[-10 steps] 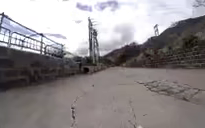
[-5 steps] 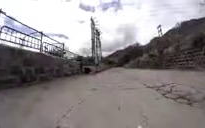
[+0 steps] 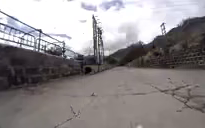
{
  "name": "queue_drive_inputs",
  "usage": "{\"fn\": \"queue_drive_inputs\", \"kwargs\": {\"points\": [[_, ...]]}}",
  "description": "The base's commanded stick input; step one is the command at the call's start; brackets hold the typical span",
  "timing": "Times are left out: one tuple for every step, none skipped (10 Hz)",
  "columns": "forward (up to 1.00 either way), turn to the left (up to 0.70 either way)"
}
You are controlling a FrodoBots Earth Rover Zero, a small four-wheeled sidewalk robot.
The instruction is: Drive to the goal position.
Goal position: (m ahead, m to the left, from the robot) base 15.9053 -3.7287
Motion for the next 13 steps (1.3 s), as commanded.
{"fn": "queue_drive_inputs", "kwargs": {"points": [[1.0,0.0],[1.0,-0.4],[1.0,-0.4],[1.0,0.0],[1.0,0.0],[1.0,0.0],[1.0,0.0],[1.0,0.0],[1.0,0.0],[1.0,0.0],[1.0,0.0],[1.0,0.0],[1.0,0.0]]}}
